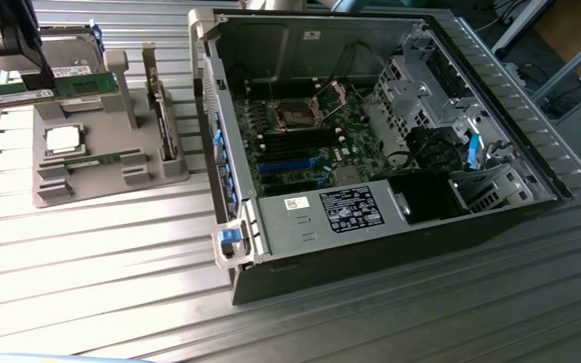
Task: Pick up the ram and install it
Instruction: 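Pick up the ram and move it above insertion slot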
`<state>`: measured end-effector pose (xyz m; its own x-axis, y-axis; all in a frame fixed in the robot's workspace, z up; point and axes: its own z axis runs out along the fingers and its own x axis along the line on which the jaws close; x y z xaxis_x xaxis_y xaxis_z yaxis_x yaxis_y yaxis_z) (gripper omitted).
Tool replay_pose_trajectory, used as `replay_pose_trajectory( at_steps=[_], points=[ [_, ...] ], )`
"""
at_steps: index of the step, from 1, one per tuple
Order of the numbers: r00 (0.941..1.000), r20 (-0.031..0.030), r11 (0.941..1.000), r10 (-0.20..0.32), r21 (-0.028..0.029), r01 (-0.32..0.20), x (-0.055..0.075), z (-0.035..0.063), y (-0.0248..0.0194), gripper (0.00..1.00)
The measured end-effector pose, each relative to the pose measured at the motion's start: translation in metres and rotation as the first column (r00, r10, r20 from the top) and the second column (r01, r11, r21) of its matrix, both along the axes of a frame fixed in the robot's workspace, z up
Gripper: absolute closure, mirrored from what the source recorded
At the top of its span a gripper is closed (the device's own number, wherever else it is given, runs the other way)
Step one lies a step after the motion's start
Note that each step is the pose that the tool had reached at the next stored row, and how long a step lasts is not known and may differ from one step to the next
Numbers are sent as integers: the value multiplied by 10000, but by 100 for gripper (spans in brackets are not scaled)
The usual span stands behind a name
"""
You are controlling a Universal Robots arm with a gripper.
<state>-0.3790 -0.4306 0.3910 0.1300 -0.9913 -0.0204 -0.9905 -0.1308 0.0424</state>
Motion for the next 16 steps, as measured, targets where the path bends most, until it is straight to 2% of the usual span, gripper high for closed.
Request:
replay_pose_trajectory(
  at_steps=[4,16],
  points=[
    [10000,0,10000,0,0,0,0,72,0,87],
    [10000,0,10000,0,0,0,0,145,0,87]
  ],
)
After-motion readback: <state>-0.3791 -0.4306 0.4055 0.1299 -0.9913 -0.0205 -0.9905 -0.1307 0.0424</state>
